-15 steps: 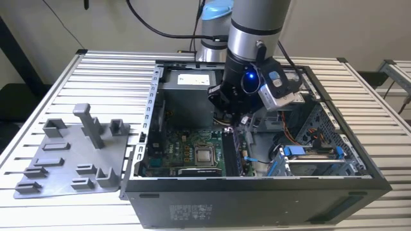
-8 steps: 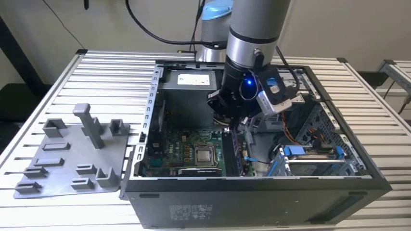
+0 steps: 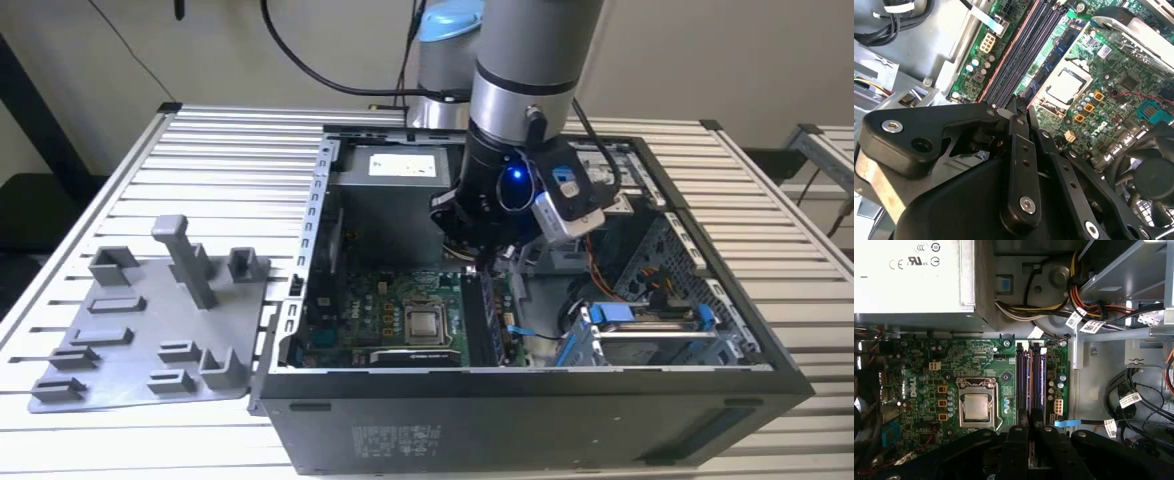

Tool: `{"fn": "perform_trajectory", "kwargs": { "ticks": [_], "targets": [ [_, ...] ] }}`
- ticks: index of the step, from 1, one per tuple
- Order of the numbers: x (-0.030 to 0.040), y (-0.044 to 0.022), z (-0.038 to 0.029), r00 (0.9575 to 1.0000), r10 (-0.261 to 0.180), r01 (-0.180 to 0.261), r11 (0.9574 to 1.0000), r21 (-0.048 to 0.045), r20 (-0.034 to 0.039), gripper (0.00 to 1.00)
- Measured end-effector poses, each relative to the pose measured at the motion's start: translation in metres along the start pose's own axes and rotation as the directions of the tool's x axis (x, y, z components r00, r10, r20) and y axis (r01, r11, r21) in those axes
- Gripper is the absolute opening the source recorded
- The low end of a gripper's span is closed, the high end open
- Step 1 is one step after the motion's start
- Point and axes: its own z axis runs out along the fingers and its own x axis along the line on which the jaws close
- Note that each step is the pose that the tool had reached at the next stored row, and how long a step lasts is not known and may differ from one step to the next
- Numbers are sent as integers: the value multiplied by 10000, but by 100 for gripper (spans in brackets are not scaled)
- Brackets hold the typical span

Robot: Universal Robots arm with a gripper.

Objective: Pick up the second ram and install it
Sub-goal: 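Insert the second ram into the second slot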

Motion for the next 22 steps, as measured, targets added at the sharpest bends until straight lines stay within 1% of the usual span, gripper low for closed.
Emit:
{"fn": "perform_trajectory", "kwargs": {
  "ticks": [3, 7, 9, 13, 22],
  "targets": [
    [-1, -14, 21, 10000, -1, 1, 10000, -4, 1, 14],
    [-1, -71, 91, 10000, -1, 1, 10000, -26, -1, 14],
    [0, -83, 127, 10000, 1, -1, 10000, -36, 0, 14],
    [1, -85, 200, 10000, 13, -13, 10000, -37, -1, 14],
    [4, -88, 359, 9998, 190, -190, 9998, -35, 2, 14]
  ]
}}
